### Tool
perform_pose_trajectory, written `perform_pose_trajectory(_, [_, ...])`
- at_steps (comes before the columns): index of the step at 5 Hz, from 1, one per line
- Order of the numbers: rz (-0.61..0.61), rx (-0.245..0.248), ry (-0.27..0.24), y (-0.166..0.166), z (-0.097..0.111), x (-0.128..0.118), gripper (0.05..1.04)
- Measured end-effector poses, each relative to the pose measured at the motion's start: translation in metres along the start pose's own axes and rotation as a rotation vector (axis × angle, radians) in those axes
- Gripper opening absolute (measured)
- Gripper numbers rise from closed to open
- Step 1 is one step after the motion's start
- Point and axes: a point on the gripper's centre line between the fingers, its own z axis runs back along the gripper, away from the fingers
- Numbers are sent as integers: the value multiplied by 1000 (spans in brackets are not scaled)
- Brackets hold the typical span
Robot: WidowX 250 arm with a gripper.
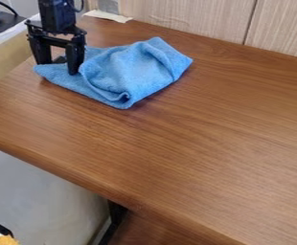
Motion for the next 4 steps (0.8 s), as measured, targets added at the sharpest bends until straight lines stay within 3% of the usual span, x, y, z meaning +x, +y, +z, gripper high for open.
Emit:
perform_pose_trajectory(2, [12,19,-19,2,1,0,389])
perform_pose_trajectory(3, [29,33,-16,4,2,-1,203])
perform_pose_trajectory(4, [64,46,-18,13,11,-8,114])
